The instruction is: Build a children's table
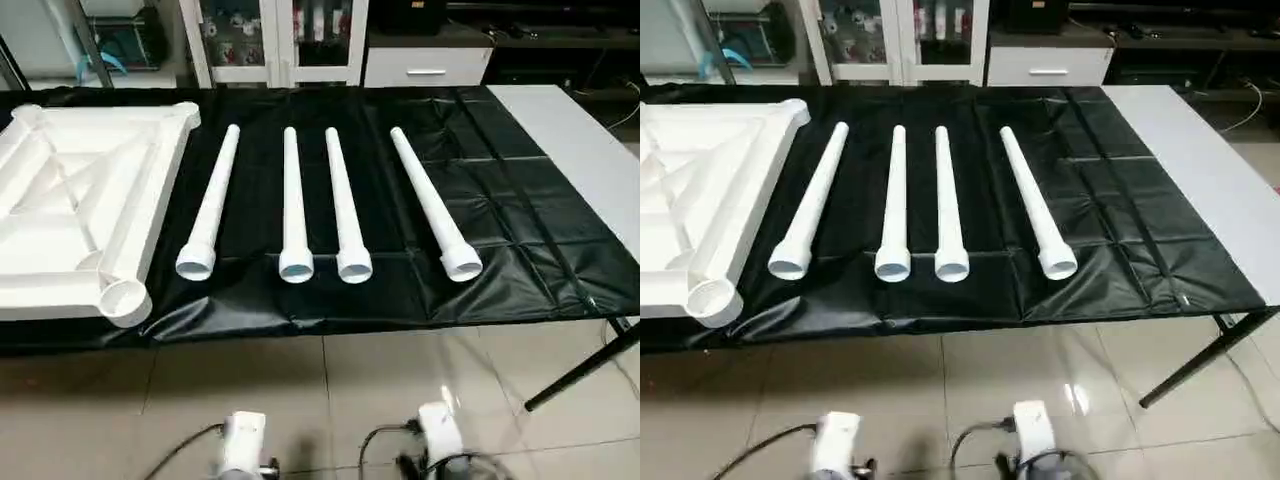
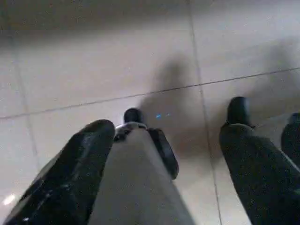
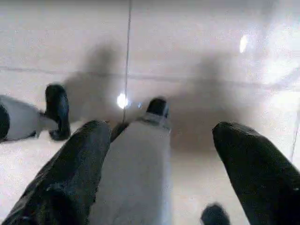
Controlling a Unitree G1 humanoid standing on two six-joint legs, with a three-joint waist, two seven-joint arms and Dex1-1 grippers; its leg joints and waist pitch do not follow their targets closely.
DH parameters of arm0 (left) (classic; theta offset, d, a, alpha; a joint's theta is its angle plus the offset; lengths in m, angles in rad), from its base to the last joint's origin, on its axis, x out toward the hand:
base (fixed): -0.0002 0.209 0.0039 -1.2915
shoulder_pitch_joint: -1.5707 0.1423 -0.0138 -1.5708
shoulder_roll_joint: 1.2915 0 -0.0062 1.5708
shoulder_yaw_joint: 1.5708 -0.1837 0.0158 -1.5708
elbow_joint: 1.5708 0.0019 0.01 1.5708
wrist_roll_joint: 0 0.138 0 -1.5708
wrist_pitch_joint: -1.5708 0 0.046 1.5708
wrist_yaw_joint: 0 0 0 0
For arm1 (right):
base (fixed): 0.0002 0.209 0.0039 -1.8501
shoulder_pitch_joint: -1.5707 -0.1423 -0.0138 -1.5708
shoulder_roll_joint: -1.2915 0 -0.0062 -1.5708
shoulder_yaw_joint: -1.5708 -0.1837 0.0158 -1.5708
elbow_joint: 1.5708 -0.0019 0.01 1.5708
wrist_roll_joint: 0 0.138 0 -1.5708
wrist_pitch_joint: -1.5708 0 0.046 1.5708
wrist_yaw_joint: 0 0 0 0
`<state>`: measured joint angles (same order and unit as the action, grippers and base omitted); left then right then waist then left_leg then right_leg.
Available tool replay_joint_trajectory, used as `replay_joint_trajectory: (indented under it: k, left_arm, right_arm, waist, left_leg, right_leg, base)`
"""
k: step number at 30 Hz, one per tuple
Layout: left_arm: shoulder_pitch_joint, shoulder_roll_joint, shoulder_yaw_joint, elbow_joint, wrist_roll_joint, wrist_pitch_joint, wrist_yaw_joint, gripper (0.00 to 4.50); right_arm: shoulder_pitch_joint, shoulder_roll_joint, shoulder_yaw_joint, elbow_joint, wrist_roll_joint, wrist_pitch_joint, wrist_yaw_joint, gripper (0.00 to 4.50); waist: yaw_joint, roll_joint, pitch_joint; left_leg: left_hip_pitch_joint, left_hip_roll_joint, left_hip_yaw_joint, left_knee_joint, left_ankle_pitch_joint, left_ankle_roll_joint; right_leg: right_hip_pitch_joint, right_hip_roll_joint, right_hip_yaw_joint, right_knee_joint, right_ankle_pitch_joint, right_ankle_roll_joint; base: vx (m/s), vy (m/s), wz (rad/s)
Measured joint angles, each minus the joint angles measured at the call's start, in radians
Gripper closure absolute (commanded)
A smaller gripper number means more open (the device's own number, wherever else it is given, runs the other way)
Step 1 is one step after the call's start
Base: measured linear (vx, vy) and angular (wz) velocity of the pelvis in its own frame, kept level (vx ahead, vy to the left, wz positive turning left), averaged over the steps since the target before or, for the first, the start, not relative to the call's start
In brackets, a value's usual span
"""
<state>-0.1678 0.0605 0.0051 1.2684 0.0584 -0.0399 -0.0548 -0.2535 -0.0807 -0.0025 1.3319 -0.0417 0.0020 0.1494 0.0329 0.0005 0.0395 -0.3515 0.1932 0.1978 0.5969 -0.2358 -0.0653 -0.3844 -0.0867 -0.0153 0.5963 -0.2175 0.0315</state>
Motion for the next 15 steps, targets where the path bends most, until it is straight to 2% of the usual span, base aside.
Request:
replay_joint_trajectory:
  k: [1, 3, 5, 8, 10, 11, 15]
  left_arm:
    - [0.005, 0.043, 0.015, -0.006, -0.008, -0.014, -0.024, 0.07]
    - [0.023, 0.099, 0.056, -0.037, -0.034, -0.047, -0.049, 0.01]
    - [0.042, 0.102, 0.070, -0.072, -0.047, -0.081, -0.063, 0.01]
    - [0.128, 0.082, 0.057, -0.176, -0.056, -0.159, -0.102, 0.01]
    - [0.201, 0.082, 0.042, -0.271, -0.056, -0.181, -0.121, 0.01]
    - [0.217, 0.087, 0.039, -0.288, -0.056, -0.186, -0.128, 0.01]
    - [0.410, 0.092, 0.015, -0.625, -0.061, -0.221, -0.137, 0.01]
  right_arm:
    - [0.000, -0.010, -0.001, -0.004, 0.000, -0.015, 0.009, 0.26]
    - [0.002, -0.022, -0.002, -0.019, -0.002, -0.043, 0.027, 0.06]
    - [0.011, -0.033, -0.001, -0.040, -0.002, -0.060, 0.043, 0.06]
    - [0.094, -0.032, 0.003, -0.234, 0.014, -0.081, 0.112, 0.06]
    - [0.164, -0.049, 0.011, -0.380, 0.031, -0.072, 0.143, 0.06]
    - [0.181, -0.057, 0.011, -0.411, 0.035, -0.071, 0.152, 0.06]
    - [0.387, -0.082, 0.044, -0.773, 0.045, -0.025, 0.175, 0.06]
  waist:
    - [0.001, -0.004, -0.001]
    - [0.002, -0.005, -0.002]
    - [0.004, -0.004, -0.002]
    - [0.011, -0.008, -0.002]
    - [0.016, -0.015, -0.001]
    - [0.017, -0.016, -0.001]
    - [0.025, -0.015, 0.001]
  left_leg:
    - [0.000, 0.001, 0.000, 0.000, 0.000, 0.000]
    - [0.000, 0.000, 0.001, 0.000, 0.000, -0.001]
    - [0.000, -0.003, 0.004, 0.000, 0.000, 0.001]
    - [-0.002, -0.003, 0.006, 0.002, -0.002, 0.008]
    - [-0.003, -0.002, 0.006, 0.002, -0.002, 0.008]
    - [-0.002, -0.002, 0.006, 0.002, -0.002, 0.008]
    - [0.000, -0.002, 0.006, 0.000, -0.006, 0.002]
  right_leg:
    - [0.000, 0.001, 0.000, 0.000, 0.000, 0.000]
    - [0.000, 0.000, 0.001, -0.001, 0.000, 0.000]
    - [0.000, -0.004, 0.002, -0.001, 0.000, 0.000]
    - [0.001, -0.006, 0.002, -0.003, -0.002, -0.003]
    - [0.001, -0.005, 0.001, -0.004, -0.002, -0.003]
    - [0.001, -0.005, 0.001, -0.004, -0.002, -0.003]
    - [0.002, -0.004, 0.001, -0.005, -0.004, 0.000]
  base:
    - [0.000, 0.000, 0.00]
    - [0.000, 0.000, 0.00]
    - [0.000, 0.000, 0.00]
    - [0.000, 0.000, 0.00]
    - [0.000, 0.000, 0.00]
    - [0.000, 0.000, 0.00]
    - [0.000, 0.000, 0.00]
